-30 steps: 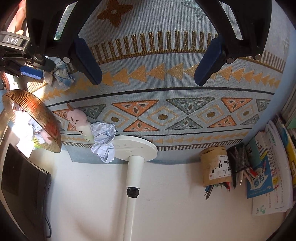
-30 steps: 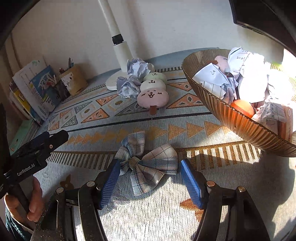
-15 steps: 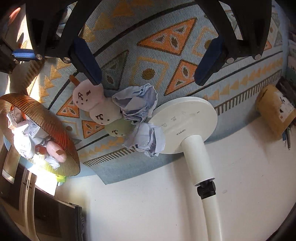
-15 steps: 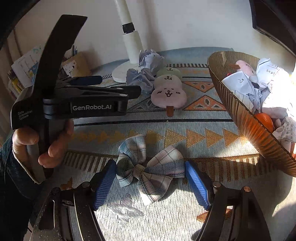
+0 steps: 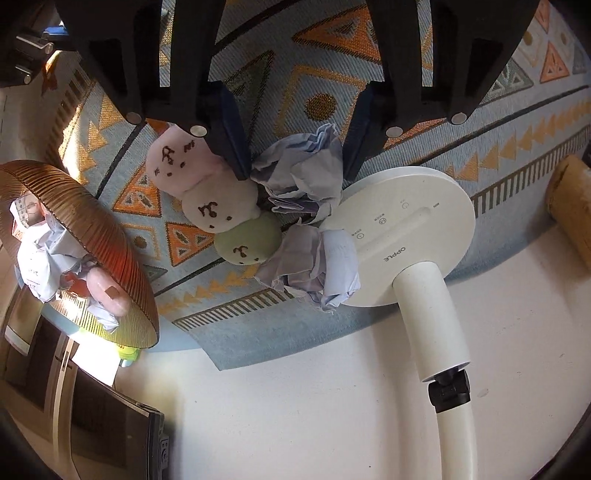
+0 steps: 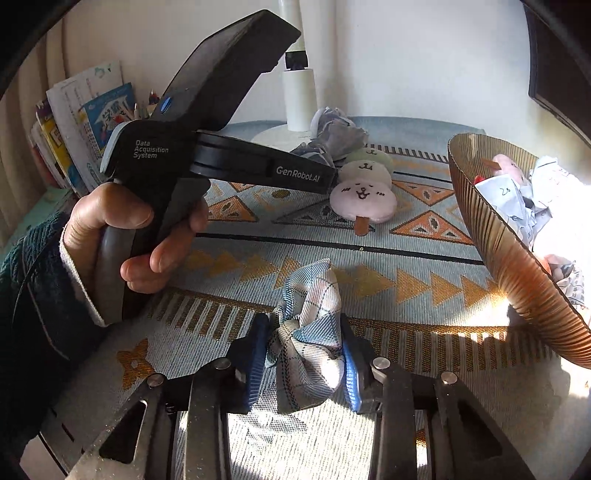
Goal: Organize objects
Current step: 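Grasp a paper ball with the left gripper while the right gripper grasps the plaid bow tie, then carry the paper ball and bow tie over the amber bowl and open both grippers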
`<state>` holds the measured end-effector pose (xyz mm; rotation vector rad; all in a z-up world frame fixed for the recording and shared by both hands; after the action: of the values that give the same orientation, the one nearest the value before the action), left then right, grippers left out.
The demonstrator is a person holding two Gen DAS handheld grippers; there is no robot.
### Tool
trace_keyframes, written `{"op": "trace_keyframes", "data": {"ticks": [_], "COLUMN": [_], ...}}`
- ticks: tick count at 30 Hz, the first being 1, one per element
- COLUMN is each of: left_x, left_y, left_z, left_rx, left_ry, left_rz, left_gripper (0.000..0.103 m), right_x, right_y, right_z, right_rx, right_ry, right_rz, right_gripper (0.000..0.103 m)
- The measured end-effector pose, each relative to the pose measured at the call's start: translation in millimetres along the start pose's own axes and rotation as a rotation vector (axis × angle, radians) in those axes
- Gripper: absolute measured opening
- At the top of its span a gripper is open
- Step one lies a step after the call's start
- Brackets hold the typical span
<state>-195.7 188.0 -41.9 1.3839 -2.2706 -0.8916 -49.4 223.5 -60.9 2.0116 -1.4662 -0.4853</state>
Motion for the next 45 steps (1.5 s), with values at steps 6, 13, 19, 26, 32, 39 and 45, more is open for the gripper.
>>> {"op": "trace_keyframes", "data": {"ticks": [6,13,19,26,32,39,45], "left_x": [3,9,29,32,25,24,25], "left_y": [-12,-56,-109,-133,-132,-133,-133], "left_z": [-28,-96,-134,-135,-138,-139,-139], "left_rx": [-0.024,-0.065,-0.105,-0.091,-0.116,-0.122,-0.118], "left_ry": [-0.019,-0.075,0.051,0.082,0.074,0.077,0.073], "left_rz": [-0.053,-0.213,-0.366,-0.386,-0.352,-0.345,-0.349], "left_gripper": [0.047,0.047,0.047,0.047,0.047,0.048,0.048], "right_x": [-7,0,6,5,-3,15,19], "right_y": [2,-5,-15,-29,-44,-38,-33], "right_z": [-12,-31,-39,-29,-49,-37,-30], "right_rx": [-0.054,-0.067,-0.043,0.049,0.032,0.024,0.019], "right_ry": [0.029,0.179,0.108,0.176,0.208,0.051,-0.071], "right_rz": [0.035,0.177,0.156,0.185,0.223,0.136,0.033], "right_gripper": [0.027,0.027,0.027,0.056,0.074,0.074,0.038]}}
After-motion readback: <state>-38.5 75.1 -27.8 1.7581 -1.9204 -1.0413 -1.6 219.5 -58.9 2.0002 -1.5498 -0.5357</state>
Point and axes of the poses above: each gripper's, at about its wrist camera, not at the fingertips, and z roughly the way its jaws point, x to its left, y to its top, the point moved 8 cm from there along z, roughly the way its jaws point, and after that the axes turned 4 degrees about -z, right-handed, at the moved point
